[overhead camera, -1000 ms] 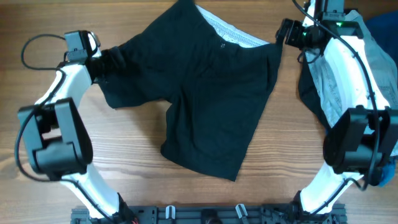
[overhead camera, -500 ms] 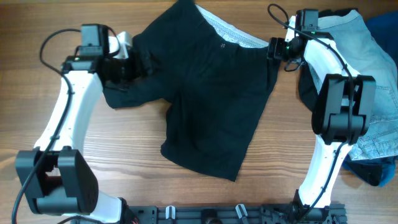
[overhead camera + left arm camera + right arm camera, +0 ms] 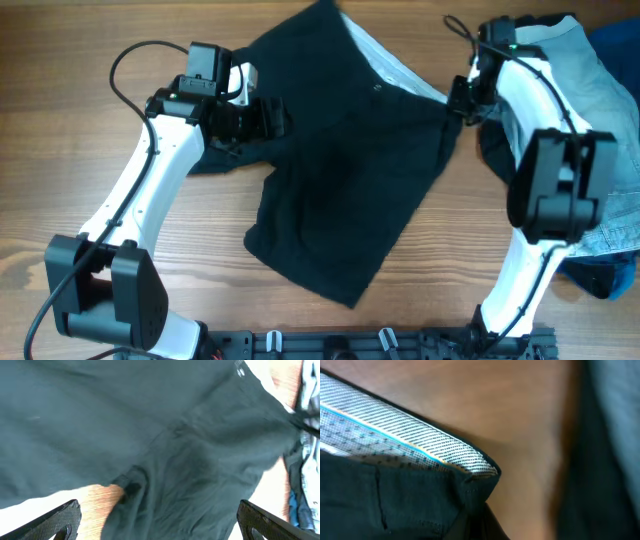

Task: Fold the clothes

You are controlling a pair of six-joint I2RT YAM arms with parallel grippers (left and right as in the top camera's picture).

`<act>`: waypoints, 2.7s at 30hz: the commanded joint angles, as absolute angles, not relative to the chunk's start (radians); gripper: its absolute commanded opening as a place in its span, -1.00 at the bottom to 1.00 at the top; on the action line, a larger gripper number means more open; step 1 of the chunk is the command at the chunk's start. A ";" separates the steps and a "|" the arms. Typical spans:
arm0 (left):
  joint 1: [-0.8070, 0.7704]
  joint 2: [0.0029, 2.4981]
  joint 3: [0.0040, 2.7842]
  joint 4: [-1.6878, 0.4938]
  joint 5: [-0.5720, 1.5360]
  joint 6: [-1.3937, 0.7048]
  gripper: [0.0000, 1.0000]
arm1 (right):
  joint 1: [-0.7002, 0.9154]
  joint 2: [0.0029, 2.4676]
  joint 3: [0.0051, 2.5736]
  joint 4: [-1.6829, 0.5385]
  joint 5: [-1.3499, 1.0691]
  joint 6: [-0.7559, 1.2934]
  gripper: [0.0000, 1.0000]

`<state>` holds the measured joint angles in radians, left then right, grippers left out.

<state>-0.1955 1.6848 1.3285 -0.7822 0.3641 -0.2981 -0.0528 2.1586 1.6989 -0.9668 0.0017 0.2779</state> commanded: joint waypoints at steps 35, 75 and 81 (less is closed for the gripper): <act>-0.202 1.752 1.148 -0.797 -0.106 -0.618 -0.92 | -0.056 1.711 1.690 -1.098 -0.080 0.183 0.89; 0.124 2.188 1.306 -0.014 -0.016 -0.320 -0.92 | -0.056 1.711 1.688 -1.064 -0.088 0.186 0.83; 0.126 2.186 1.646 -0.294 -0.012 -0.241 -0.06 | -0.056 1.711 1.688 -1.028 -0.087 0.182 0.92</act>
